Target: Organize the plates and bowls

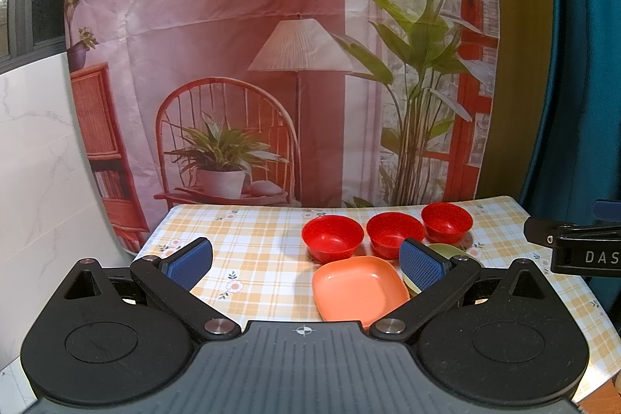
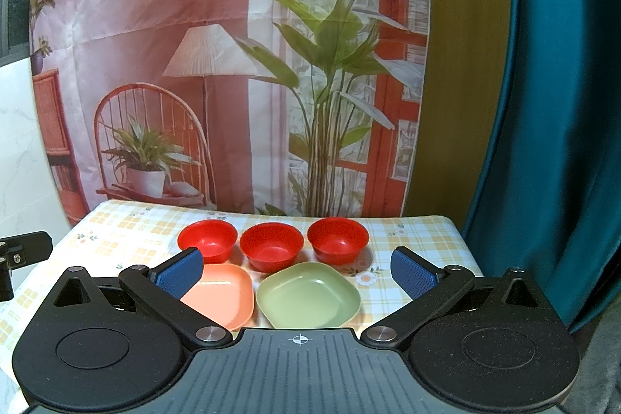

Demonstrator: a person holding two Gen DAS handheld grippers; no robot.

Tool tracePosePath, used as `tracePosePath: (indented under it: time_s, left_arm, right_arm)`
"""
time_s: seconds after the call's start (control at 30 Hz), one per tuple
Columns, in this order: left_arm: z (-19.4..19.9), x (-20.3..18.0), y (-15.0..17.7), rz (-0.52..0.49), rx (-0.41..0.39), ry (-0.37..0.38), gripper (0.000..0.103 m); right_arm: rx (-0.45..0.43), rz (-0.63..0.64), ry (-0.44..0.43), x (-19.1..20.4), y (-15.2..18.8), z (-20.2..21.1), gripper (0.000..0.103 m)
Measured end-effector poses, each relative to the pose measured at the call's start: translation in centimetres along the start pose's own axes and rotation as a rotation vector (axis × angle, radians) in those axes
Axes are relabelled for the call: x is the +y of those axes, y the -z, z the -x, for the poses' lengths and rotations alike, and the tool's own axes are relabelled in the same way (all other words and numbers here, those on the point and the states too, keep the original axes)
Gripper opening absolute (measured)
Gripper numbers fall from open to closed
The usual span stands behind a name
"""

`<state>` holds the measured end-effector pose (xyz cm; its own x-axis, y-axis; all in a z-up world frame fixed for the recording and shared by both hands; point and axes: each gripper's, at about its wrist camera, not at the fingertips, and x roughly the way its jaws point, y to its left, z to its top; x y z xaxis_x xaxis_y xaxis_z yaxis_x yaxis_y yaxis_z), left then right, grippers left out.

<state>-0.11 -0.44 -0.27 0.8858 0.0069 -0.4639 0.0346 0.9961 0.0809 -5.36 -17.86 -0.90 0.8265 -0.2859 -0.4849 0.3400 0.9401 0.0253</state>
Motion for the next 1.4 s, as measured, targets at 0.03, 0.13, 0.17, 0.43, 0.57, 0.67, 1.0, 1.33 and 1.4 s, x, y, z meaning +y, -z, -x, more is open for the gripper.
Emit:
tracePosePath:
  time_s: [0.03,0.13,0.17,0.43,0.57,0.67,1.0,1.33,1.4]
  left_arm:
    - [-0.1,0.0,0.1,0.001,-0.003,-0.005,0.103]
    - [-0.4,0.0,0.3,0.003,-0.006,-0.015,0.103]
    - [-0.5,0.0,0.3,0.002,-0.004,-0.018,0.103]
    - [-2.3,-0.3,0.8,-0.035,0.023,-0.014,0.103]
    - [-3.6,-0.2,1.2,-0.029,0.047,-0.004,0.103]
    - [-4.6,-0.2,1.8,-0.023,0.051,0.0,0.103]
    - [-7.4,-0.6,3.6,-0.037,0.064,-0.019,0.103]
    - [-9.6,-0.6,5.6,-0.042,0.093,-0.027,0.102]
    - [-10.1,-0.7,6.2,-0.05,0.109,-0.024,0.102]
  right_arm:
    - [-0.002,-0.003,-0.001,0.0,0.0,-0.1,0.103]
    - [-0.012,-0.015,-0.006,-0.3,0.4,-0.5,0.103]
    - [-0.013,-0.021,-0.006,-0.4,0.4,-0.6,0.103]
    - [-0.049,-0.083,-0.029,-1.5,1.5,-2.3,0.103]
    - [-0.052,-0.08,-0.037,-1.5,2.1,-3.3,0.103]
    - [-0.034,-0.055,-0.02,-1.4,2.5,-4.4,0.103]
    - [0.053,-0.022,-0.01,-1.1,4.3,-7.4,0.103]
    - [0.126,-0.05,-0.045,-2.2,7.2,-9.9,0.103]
    - [0.147,-0.053,-0.048,-2.6,8.0,-10.3,0.103]
